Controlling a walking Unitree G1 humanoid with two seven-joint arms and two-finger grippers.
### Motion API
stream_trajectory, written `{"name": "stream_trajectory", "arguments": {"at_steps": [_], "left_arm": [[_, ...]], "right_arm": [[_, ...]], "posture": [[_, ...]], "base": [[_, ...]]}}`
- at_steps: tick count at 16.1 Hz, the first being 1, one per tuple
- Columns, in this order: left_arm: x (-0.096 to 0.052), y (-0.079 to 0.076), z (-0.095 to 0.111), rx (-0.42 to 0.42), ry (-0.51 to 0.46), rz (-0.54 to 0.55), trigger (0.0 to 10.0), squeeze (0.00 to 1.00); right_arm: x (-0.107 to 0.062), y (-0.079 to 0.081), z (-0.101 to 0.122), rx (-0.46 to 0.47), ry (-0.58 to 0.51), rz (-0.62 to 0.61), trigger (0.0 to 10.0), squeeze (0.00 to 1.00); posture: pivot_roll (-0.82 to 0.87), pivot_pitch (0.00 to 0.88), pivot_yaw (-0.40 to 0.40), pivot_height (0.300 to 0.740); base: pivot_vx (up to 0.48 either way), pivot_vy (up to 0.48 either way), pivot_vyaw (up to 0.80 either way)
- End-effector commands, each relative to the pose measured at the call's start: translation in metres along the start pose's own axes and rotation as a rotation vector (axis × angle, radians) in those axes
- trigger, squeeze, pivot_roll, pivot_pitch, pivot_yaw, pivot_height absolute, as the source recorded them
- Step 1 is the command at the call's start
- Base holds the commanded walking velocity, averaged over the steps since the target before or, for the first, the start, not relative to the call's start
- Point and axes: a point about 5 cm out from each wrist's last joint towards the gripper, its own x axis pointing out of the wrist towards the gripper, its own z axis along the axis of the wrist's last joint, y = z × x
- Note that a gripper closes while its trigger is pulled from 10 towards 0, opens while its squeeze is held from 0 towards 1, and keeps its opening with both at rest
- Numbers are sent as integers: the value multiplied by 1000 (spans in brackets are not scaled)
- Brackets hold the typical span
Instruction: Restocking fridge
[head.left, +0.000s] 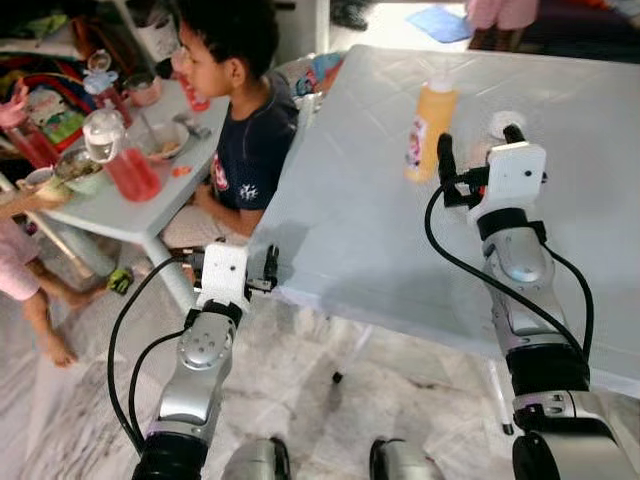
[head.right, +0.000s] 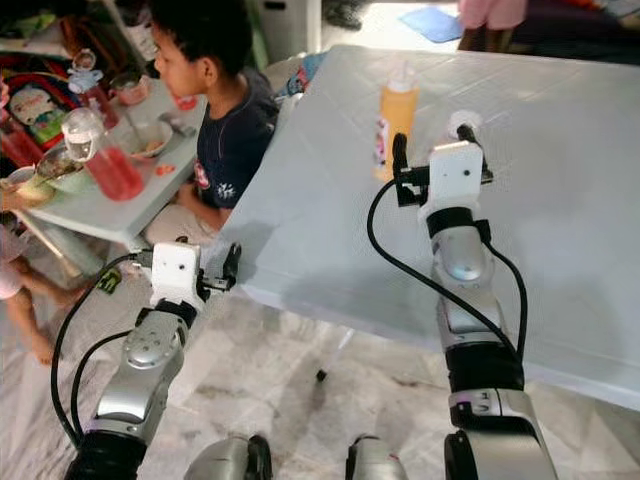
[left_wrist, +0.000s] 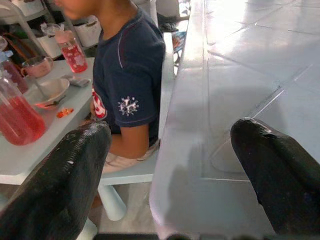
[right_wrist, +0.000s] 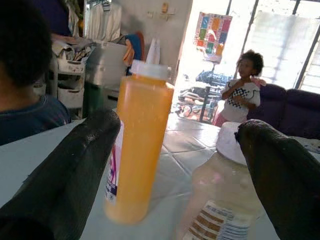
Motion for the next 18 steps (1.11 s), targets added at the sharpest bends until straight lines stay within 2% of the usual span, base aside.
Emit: {"name": "stream_trajectory", "arguments": {"at_steps": [1,3,12,18], "left_arm": [[-3,4,-1,16,16,-2,10000,0],[-7,7,-4,22,34,-5,10000,0],[-12,13,-2,38,49,-1,10000,0],[-16,14,-3,62,65,0,10000,0]], "right_arm": [[6,-3,5,-11,-23,-6,10000,0],[12,-5,8,-43,-42,6,10000,0],[27,1,21,-56,-95,32,10000,0],[46,1,30,-10,-83,48,10000,0]], "posture": [[24,155,116,740],[35,163,121,740],[56,174,130,740],[81,185,124,740]], "base": [[0,0,0],[0,0,0],[0,0,0],[0,0,0]]}}
